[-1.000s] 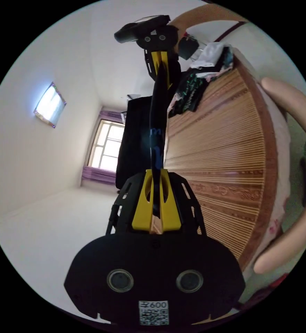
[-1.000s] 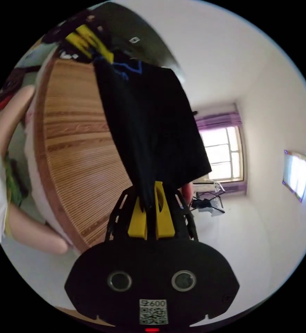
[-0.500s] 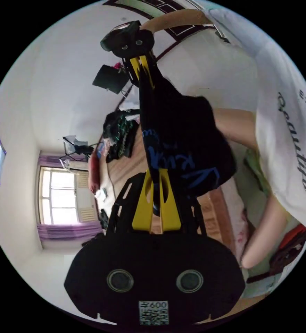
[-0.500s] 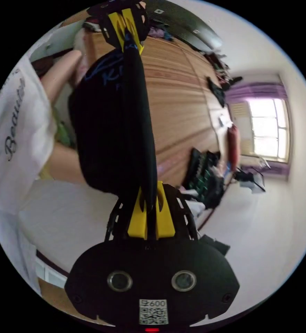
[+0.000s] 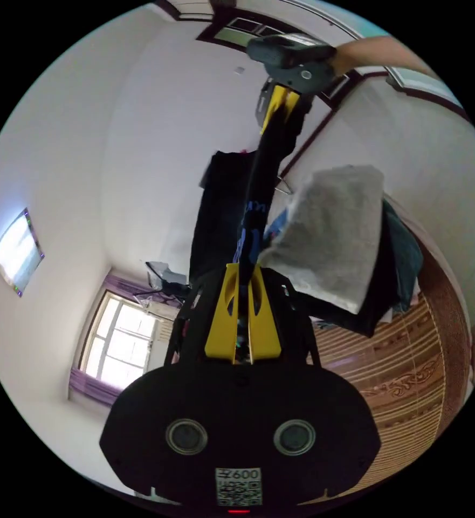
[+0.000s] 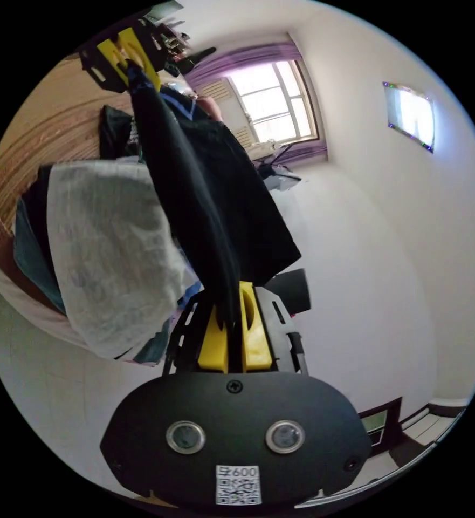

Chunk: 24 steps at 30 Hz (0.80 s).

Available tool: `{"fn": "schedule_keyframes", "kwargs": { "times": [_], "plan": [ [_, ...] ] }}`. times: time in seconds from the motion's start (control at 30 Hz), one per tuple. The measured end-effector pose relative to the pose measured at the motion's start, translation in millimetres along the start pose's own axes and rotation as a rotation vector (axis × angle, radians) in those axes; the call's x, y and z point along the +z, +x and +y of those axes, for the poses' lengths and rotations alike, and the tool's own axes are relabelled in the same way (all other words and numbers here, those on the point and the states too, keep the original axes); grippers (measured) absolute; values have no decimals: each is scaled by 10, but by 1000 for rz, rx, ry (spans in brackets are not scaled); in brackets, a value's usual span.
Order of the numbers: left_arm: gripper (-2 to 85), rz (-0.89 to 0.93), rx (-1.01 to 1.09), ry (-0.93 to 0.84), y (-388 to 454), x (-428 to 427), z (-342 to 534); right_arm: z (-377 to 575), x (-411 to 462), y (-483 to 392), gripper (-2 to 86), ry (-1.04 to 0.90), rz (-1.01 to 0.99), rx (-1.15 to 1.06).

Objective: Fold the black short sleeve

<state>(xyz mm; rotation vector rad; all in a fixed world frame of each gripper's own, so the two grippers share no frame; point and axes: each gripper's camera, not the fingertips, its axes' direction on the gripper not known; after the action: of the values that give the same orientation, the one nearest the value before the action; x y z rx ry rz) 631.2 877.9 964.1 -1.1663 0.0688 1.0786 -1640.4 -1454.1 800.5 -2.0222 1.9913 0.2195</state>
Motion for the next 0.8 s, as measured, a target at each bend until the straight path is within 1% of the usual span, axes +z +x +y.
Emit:
{"fn": "schedule_keyframes", "kwargs": {
  "times": [0.03, 0.07, 0.1, 0.13, 0.17, 0.27, 0.3, 0.4, 0.5, 0.53, 0.57, 0.6, 0.7, 0.77, 0.8],
  "plan": [
    [26, 44, 104, -29, 479, 193, 71, 123, 86, -277, -7, -28, -58, -24],
    [25, 27, 150, -66, 907, 347, 168, 217, 141, -563, -7, -80, -149, -53],
    [25, -38, 141, -59, 1063, 370, 229, 251, 141, -682, -6, -98, -152, -49],
    [24, -149, 153, -14, 1257, 338, 352, 311, -21, -837, -6, -41, -15, -1],
    [22, -156, 121, -5, 1271, 327, 444, 348, -201, -869, -6, -3, 91, 35],
    [18, -83, 19, -2, 1071, 289, 693, 341, -631, -525, -4, 13, 97, 120],
    [17, -79, 23, -12, 1057, 286, 746, 346, -714, -453, -3, 15, 104, 114],
    [13, -104, 120, -31, 1132, 212, 1028, 423, -1117, -136, -1, -7, 123, 39],
    [12, -78, 88, -99, 1116, 121, 1278, 580, -1494, 162, -4, -106, 109, 8],
    [12, -32, 51, -161, 1083, 104, 1397, 664, -1650, 284, -7, -150, 102, 21],
    [11, -5, 21, -216, 1055, 67, 1543, 740, -1851, 423, -7, -176, 95, 54],
    [10, -4, 4, -235, 1035, 29, 1622, 766, -1964, 498, -8, -186, 89, 75],
    [9, -32, -123, -272, 842, -330, 2007, 748, -2651, 926, -8, -187, 67, 228],
    [8, -4, -227, -316, 620, -675, 2292, 526, -3321, 1260, -8, -123, 36, 331],
    [8, -3, -248, -328, 568, -765, 2362, 441, -3506, 1343, -8, -95, 23, 354]
  ]
}}
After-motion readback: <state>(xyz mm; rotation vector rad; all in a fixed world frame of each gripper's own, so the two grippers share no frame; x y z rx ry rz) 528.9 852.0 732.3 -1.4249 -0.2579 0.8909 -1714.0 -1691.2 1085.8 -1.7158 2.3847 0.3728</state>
